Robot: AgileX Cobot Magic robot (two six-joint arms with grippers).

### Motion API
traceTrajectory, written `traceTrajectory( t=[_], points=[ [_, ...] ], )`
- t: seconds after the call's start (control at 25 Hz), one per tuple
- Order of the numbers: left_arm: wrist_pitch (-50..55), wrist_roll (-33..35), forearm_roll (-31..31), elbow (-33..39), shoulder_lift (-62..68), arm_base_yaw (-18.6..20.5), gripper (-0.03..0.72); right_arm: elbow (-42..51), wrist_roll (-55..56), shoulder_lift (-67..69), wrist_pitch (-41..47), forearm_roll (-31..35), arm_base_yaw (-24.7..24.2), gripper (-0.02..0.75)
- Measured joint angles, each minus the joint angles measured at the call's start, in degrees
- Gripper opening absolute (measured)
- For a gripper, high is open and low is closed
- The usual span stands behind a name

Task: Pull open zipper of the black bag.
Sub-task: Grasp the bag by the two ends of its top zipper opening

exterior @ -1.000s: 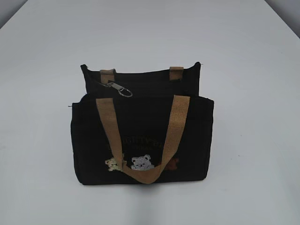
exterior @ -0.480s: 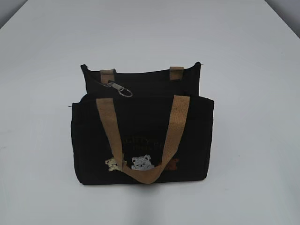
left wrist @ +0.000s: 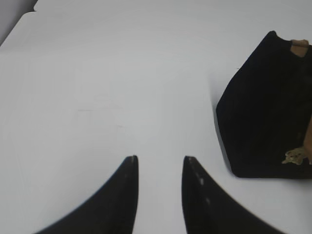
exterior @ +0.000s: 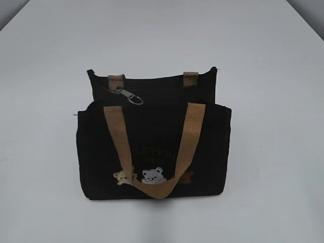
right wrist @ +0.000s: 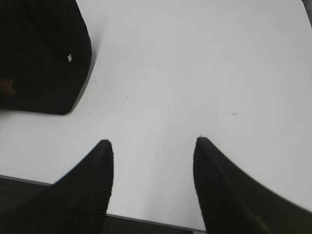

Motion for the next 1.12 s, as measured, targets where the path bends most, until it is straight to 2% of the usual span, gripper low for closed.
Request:
traceTrajectory(
  t=[0.08, 0.24, 0.44, 0.56, 0.68, 0.8, 0.96, 1.12],
  points=[
    [-0.52, 0.0, -2.16, -0.06, 0.59, 0.0, 0.233, 0.0, 0.0, 0.0, 0.0, 0.05, 0.0, 0.413],
    [-5.11, 0.0, -12.52, -0.53, 6.95, 0.0, 0.262, 0.0, 0.0, 0.47, -0.15, 3.7, 0.0, 0.413],
    [-9.69, 1.05, -26.07, -0.64, 25.28, 0.0, 0.366, 0.0, -1.88, 6.26, -1.7, 10.84, 0.0, 0.413],
    [-12.19, 10.1, -37.31, -0.68, 37.74, 0.0, 0.41, -0.21, -3.88, 8.7, -3.18, 12.37, 1.38, 0.413],
    [-13.09, 20.38, -47.87, -1.82, 51.15, 0.0, 0.421, -0.34, -6.75, 12.17, -5.3, 13.68, 3.79, 0.413],
    [-13.4, 25.07, -51.74, -5.22, 60.52, 0.0, 0.424, -0.77, -8.69, 17.38, -8.17, 14.9, 5.83, 0.413],
    [-13.4, 28.53, -52.46, -11.89, 69.34, -0.38, 0.424, -2.46, -10.68, 26.3, -13.01, 15.81, 7.91, 0.413],
    [-14.85, 29.44, -52.09, -17.62, 74.24, -4.45, 0.424, -5.57, -13.39, 36.72, -16.08, 17.65, 8.4, 0.413]
  ],
)
